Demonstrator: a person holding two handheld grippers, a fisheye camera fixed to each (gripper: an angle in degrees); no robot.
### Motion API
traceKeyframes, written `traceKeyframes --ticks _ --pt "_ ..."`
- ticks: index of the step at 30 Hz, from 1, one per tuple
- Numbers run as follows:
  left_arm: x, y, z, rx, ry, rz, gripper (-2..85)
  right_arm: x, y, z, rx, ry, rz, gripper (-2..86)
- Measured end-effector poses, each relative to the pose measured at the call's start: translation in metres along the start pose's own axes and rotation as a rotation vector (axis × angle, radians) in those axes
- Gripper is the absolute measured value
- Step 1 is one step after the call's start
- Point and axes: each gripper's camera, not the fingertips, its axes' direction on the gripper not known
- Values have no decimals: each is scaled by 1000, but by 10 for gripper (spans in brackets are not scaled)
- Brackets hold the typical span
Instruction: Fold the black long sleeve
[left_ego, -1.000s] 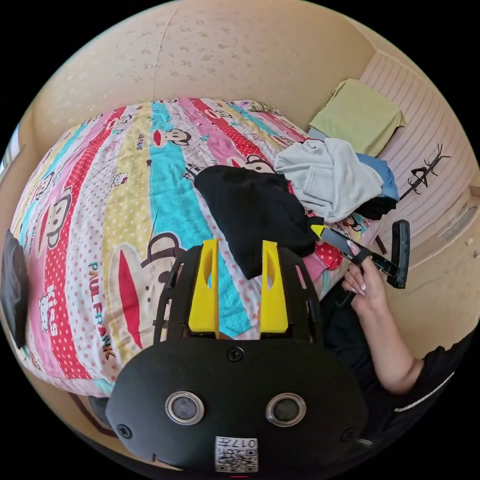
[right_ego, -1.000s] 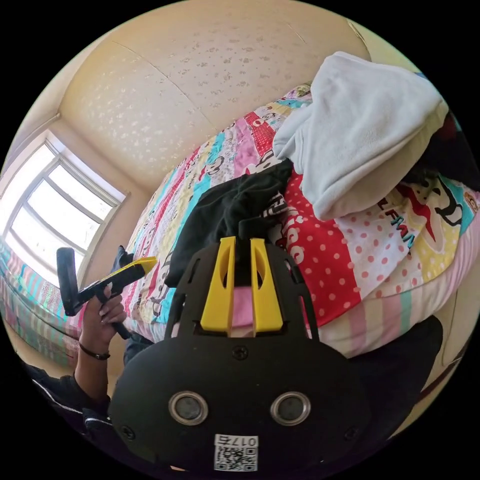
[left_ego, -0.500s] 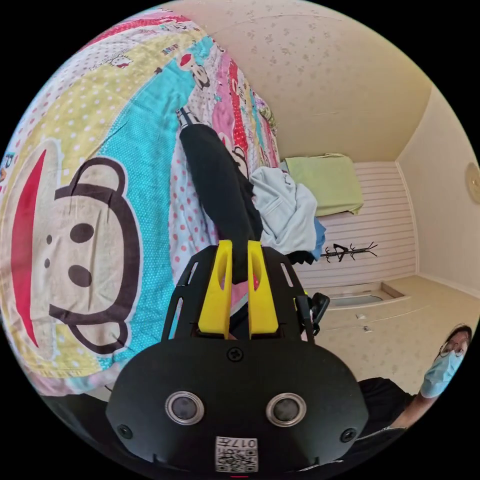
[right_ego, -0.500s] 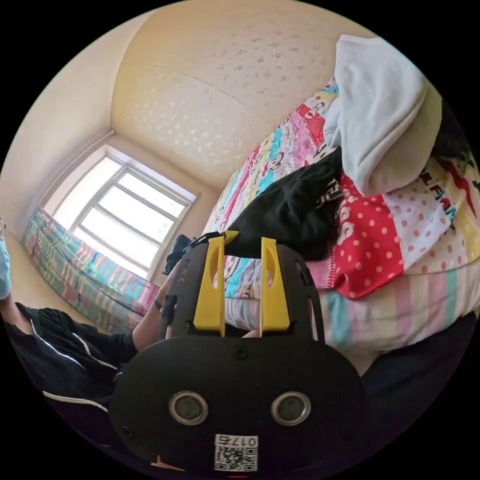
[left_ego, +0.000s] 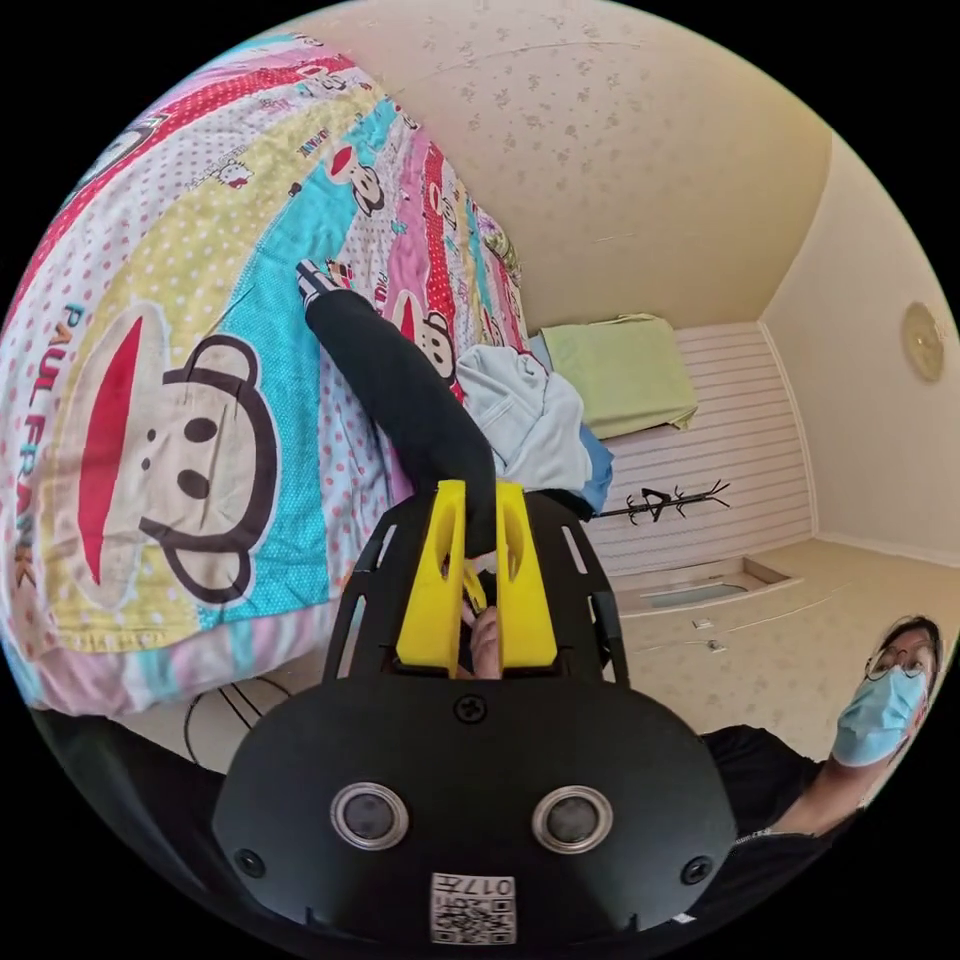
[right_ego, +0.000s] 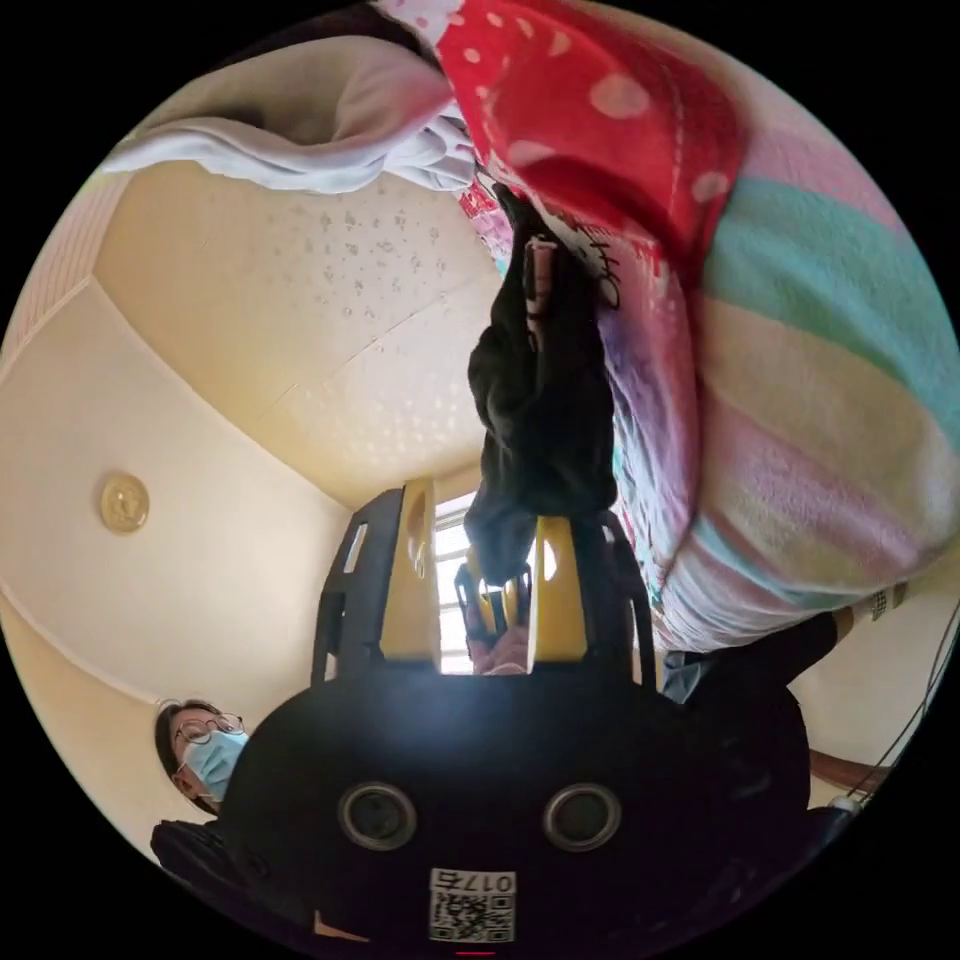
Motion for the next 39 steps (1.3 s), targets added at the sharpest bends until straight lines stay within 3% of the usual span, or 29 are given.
traceKeyframes --ticks 3,5,9,11,16,21,23,25,27,29,32,35,39 --pt "11 36 -58 80 65 60 51 -44 35 29 -122 123 -141 43" --pt "31 64 -107 155 47 178 51 -69 56 53 -222 192 -260 26" --pt "35 94 -170 277 -10 216 51 -89 72 139 -487 300 -469 14" --pt "19 100 -213 354 -64 178 50 -79 66 196 -609 268 -444 13" --pt "-3 99 -339 611 113 225 50 -107 101 397 -905 172 -682 10" --pt "71 72 -464 745 -82 446 50 -166 181 565 -1045 -13 -1145 8" --pt "88 61 -499 742 -200 497 50 -154 190 598 -1054 -35 -1131 7" --pt "79 51 -511 721 -327 455 51 -122 194 624 -1045 31 -1075 6" --pt "46 40 -509 701 -471 343 53 -56 200 652 -1039 259 -1055 4" --pt "-35 26 -488 600 -636 65 58 12 202 667 -1074 473 -1015 5" --pt "-145 37 -434 400 -668 -263 59 120 199 650 -1200 757 -850 12" --pt "-179 77 -383 344 -504 -262 50 134 194 595 -1240 666 -816 17" --pt "-126 109 -347 436 -470 -127 32 65 191 514 -1243 783 -1127 19"
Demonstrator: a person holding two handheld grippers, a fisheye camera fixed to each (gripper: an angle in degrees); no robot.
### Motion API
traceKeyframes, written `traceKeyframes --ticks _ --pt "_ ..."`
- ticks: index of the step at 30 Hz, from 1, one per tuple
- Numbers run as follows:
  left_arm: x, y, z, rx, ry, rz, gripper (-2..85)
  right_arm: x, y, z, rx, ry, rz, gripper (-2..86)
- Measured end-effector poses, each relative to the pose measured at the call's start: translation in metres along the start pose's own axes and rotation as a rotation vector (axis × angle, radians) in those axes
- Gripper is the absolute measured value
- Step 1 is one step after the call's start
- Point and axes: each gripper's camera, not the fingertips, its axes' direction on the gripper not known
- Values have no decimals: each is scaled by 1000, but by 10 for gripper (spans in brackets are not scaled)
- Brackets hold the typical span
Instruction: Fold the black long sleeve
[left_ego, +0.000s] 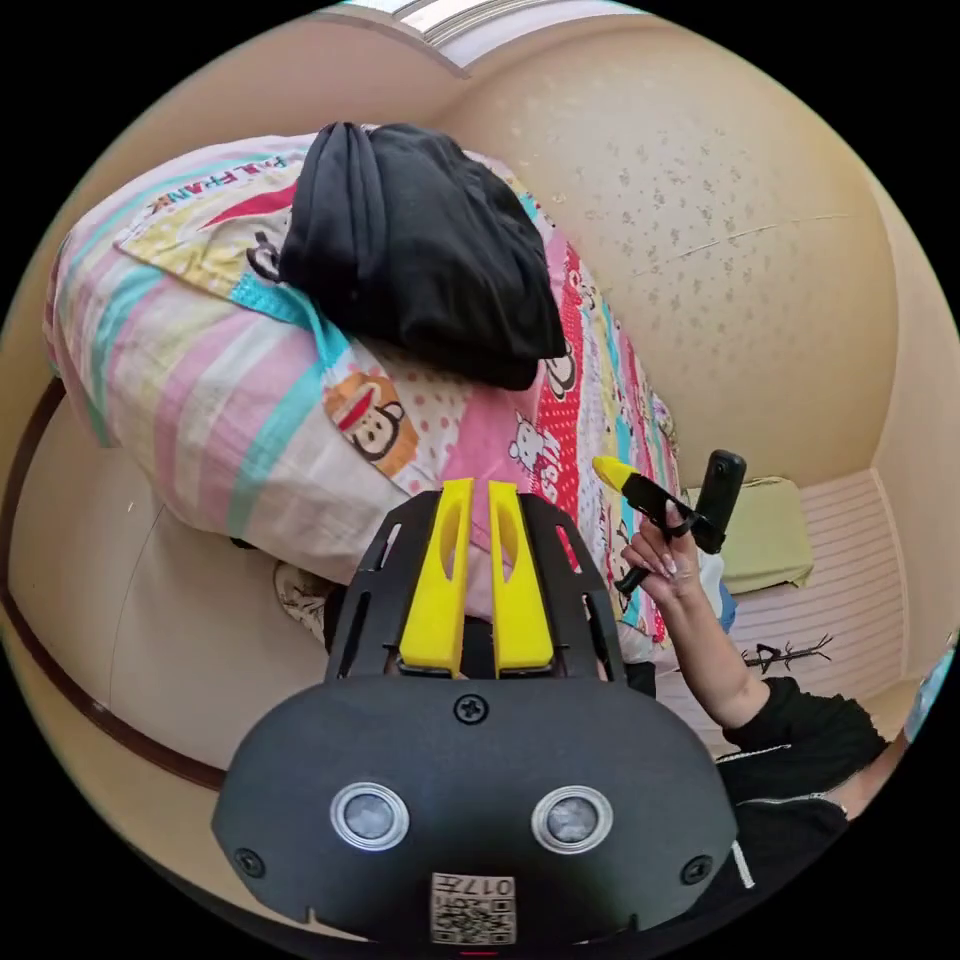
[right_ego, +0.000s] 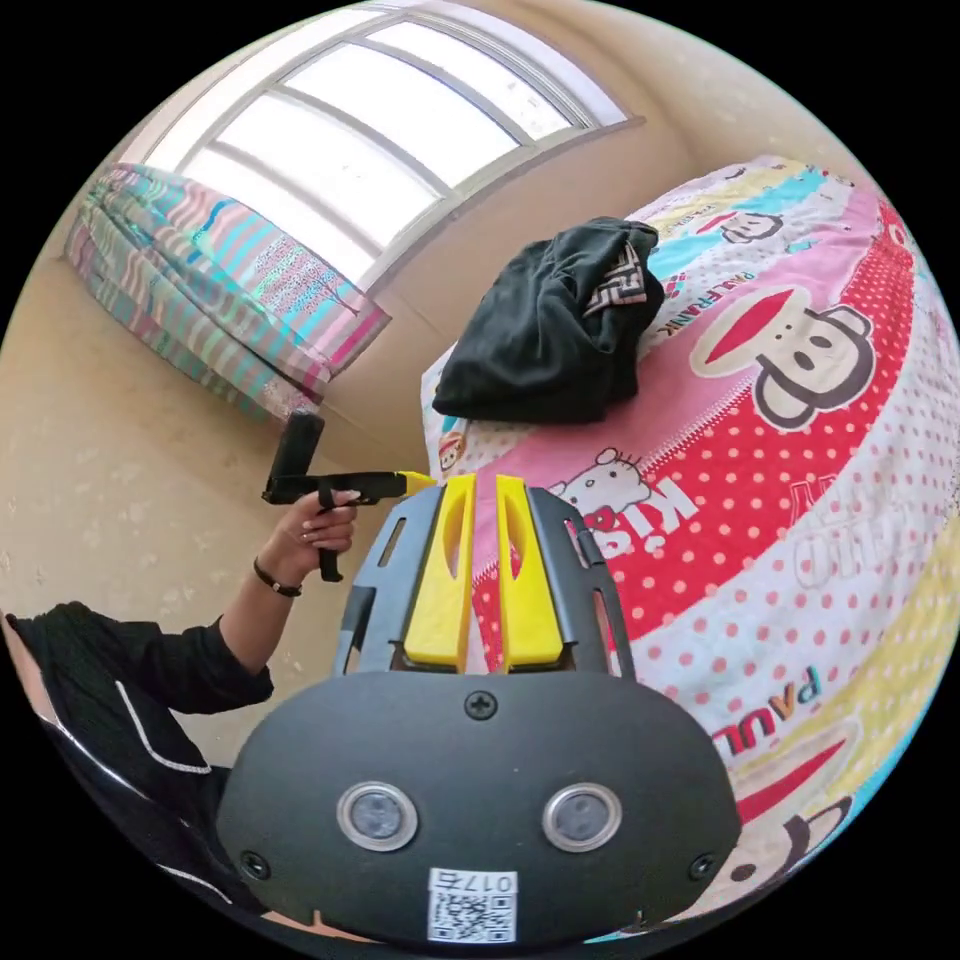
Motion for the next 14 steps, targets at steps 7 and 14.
traceKeyframes --ticks 7,14 --pt "212 52 59 54 -55 473 -8 -40 153 -122 -87 549 149 13" --pt "275 159 272 -128 -386 655 -9 -46 347 -210 63 771 718 40"
